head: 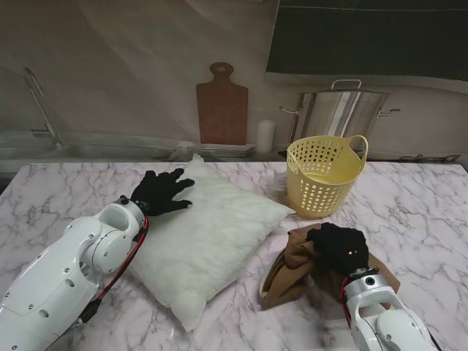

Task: Remove the pillowcase from the pillow and put it in the laundry basket

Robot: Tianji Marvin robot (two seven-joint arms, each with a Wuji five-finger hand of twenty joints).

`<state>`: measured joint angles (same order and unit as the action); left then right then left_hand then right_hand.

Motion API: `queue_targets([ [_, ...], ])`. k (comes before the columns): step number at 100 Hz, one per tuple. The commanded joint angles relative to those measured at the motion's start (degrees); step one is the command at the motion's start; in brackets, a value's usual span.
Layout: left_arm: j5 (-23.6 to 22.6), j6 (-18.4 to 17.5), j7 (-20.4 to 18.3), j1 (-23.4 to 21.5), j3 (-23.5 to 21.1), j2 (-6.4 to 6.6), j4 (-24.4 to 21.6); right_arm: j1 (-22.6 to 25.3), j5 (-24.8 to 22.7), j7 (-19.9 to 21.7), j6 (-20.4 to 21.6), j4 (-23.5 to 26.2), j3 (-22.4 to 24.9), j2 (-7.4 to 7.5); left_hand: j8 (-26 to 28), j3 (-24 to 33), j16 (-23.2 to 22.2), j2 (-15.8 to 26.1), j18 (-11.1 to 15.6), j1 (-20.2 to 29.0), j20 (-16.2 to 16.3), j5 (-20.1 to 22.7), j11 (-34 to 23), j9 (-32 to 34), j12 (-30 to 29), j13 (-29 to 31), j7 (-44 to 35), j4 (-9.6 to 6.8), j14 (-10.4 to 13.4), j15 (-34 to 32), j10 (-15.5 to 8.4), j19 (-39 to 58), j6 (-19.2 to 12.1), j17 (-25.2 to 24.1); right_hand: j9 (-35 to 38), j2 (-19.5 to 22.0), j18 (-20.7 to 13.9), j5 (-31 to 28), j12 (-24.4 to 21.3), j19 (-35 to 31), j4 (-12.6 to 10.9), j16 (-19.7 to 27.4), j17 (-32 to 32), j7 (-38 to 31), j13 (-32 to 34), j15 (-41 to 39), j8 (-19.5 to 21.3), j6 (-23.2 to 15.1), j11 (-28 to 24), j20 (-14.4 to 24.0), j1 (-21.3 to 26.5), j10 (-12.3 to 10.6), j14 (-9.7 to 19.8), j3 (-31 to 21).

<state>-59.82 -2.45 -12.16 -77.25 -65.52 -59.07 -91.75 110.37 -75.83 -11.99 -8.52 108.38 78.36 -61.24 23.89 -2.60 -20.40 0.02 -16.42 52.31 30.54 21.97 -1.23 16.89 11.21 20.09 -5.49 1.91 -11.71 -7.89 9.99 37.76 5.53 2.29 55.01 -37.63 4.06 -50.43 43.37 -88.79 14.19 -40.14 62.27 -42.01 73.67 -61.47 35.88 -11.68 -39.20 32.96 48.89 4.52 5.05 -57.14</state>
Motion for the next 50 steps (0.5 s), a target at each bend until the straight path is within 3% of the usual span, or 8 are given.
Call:
queue_targets([
  [1,0.35,0.36,-0.66,0.38,0.46,-0.25,0.23,-1.83,0.40,1.28,-0.41,1.69,1.31,-0.03,-0.25,0.55,0.88,2.85,-1.94,0.78,0.09,0.49,0.56,-0.34,-0.50,-0.85,-0.15,-0.82,-0.83,0.38,1.22,-17.57,0.74,-0.69,0.07,5.95,-2.30,-5.62,1.79,-0.76,-0.20,0.00,1.53,-7.80,2.10,1.18,4.84,-0.85,-4.83,-1.15,5.10,-1.04,2.86,-3.18],
  [15,0.77,0.54,-1.21,1.07,1.25,-0.24,0.46,-6.38,0.45,1.11,-0.01,1.02,3.33,-0.15,-0.25,0.52,0.87,2.81,-1.82,0.64,0.23,0.46,0.57,-0.37,-0.49,-0.86,-0.14,-0.82,-0.80,0.38,1.19,-17.49,0.75,-0.58,-0.64,6.67,-1.85,-5.40,2.49,0.59,-0.01,0.31,1.11,-7.67,2.05,2.74,5.61,-1.11,-5.16,-1.44,5.51,-1.23,2.80,-2.43],
  [50,0.95,0.33,-0.21,1.43,1.74,-0.36,0.79,-19.18,-7.42,2.32,2.60,-2.95,5.55,1.04,-0.58,0.56,0.85,2.99,-1.85,0.44,0.46,-1.13,0.53,-0.40,-0.44,-0.89,0.56,-0.84,-0.84,0.38,1.31,-17.41,1.39,-0.64,-1.83,6.83,-3.41,-1.50,3.89,0.65,-1.83,-1.34,0.88,-9.78,2.48,0.69,7.49,-0.15,-7.35,-0.06,3.47,-2.79,5.26,-5.20],
])
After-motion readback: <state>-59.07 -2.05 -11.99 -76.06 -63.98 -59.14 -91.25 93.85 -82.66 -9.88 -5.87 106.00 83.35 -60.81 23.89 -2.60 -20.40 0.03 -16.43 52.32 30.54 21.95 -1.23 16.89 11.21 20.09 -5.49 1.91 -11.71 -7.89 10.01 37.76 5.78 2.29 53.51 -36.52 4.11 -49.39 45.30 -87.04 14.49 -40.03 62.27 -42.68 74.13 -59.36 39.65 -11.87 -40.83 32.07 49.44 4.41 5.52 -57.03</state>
